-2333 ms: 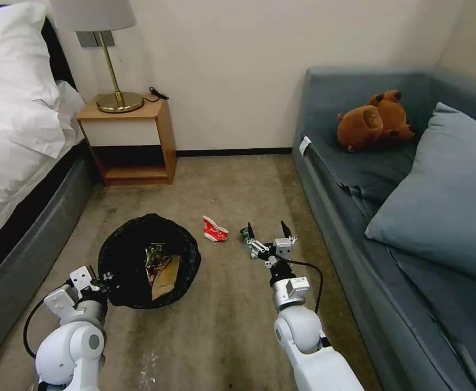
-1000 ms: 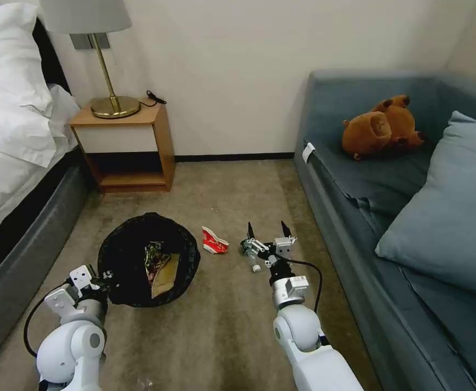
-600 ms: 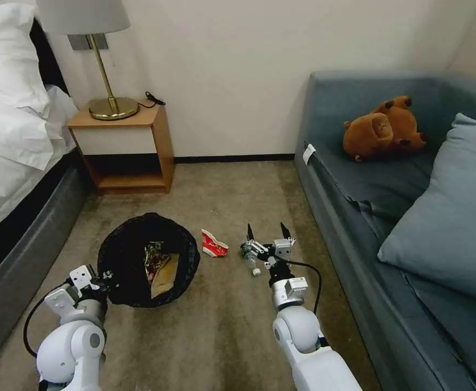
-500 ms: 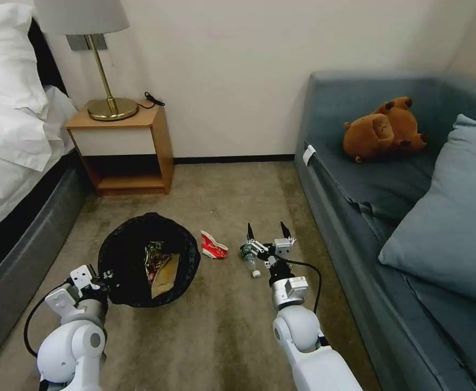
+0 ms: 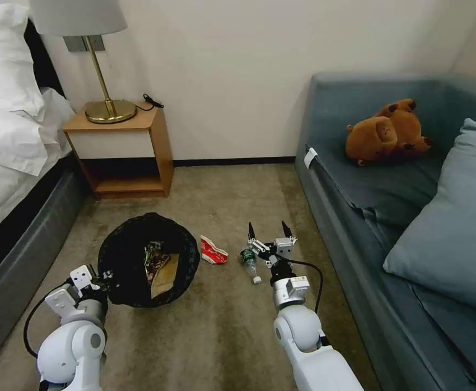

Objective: Pick up the trash bin, then pick up the garbage on the floor and place it into the trash bin.

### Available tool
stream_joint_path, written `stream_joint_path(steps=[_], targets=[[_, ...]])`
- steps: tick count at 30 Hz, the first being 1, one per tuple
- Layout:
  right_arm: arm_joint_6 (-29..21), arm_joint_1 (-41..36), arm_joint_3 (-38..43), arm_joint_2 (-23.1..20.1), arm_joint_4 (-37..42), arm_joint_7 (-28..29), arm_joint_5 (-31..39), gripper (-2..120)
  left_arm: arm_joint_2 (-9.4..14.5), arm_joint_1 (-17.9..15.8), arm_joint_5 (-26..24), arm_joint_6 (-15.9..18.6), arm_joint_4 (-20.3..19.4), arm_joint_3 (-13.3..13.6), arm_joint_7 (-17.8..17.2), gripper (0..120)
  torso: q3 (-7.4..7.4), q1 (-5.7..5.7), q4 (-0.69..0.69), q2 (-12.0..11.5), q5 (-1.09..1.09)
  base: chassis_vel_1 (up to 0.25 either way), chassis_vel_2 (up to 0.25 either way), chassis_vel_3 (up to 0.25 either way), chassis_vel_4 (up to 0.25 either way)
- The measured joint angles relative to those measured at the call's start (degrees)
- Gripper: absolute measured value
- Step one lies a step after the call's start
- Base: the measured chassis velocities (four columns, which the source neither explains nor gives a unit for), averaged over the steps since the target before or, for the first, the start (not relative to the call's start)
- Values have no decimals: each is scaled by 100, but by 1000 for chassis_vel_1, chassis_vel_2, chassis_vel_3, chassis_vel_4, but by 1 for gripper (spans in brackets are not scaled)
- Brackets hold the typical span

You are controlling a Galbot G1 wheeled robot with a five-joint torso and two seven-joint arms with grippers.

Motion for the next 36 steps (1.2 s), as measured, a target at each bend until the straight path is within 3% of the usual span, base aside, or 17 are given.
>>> stream_joint_path(steps=[36], targets=[[15,9,-70,32,-80,-31,-50,99,26,5,-4,-62,73,-31,45,1,0,0,0,0,0,-47,49,49,-45]])
